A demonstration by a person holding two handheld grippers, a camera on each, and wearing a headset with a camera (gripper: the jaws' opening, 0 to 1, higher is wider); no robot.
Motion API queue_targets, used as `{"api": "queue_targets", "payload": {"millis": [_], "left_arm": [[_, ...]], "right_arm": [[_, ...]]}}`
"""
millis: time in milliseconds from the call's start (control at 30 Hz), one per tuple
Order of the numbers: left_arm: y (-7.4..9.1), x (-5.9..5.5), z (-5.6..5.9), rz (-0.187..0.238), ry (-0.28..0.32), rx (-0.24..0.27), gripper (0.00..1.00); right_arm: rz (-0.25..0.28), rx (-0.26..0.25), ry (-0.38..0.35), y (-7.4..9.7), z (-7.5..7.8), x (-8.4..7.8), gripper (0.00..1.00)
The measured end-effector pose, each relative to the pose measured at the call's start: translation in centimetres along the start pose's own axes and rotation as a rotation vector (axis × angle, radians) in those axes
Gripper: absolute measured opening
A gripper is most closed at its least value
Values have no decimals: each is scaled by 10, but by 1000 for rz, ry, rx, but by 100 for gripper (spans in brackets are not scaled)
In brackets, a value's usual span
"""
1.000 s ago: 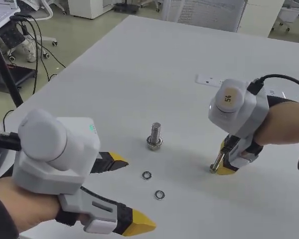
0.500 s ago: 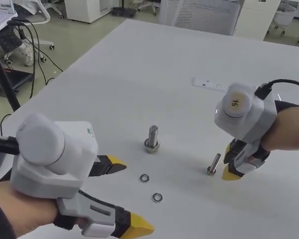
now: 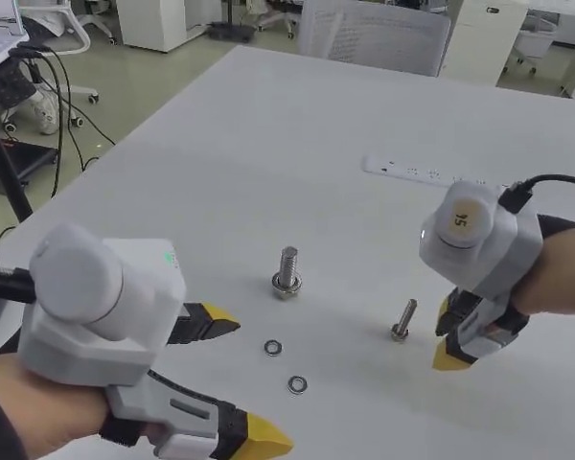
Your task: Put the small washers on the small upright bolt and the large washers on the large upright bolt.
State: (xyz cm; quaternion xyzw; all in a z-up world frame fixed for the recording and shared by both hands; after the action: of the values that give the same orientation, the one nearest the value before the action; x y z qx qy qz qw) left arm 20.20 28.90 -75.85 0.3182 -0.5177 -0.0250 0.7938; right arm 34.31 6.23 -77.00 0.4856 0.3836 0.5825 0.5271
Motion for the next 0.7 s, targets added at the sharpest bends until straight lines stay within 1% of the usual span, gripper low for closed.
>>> {"api": "queue_targets", "payload": {"millis": [233,400,533,700], "left_arm": [[0,0,0,2,-6,1,75],[0,0,1,4,-10,3,75],[0,0,1,6,-13,3,75],[1,1,2,8,-15,4,75]], "right_arm": [[6,7,-3,2,-10,-1,27],[14,18,1,4,-21,2,27],[28,37,17,8,-32,10,26],[43,40,47,12,-41,21,26]]}}
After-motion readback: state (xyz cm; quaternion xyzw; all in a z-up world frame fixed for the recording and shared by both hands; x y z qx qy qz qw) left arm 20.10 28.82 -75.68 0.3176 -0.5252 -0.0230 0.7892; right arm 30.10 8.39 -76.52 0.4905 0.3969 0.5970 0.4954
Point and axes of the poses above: the centre of the closed fingertips' face, and the gripper's own axes: y roughly backward along the fingers, z roughly to its right, x roughly out of its top, the point moved 9 cm from there along y, roughly backward along the fingers, and after that the axes turned 13 degrees about -x, right-handed, at the moved point
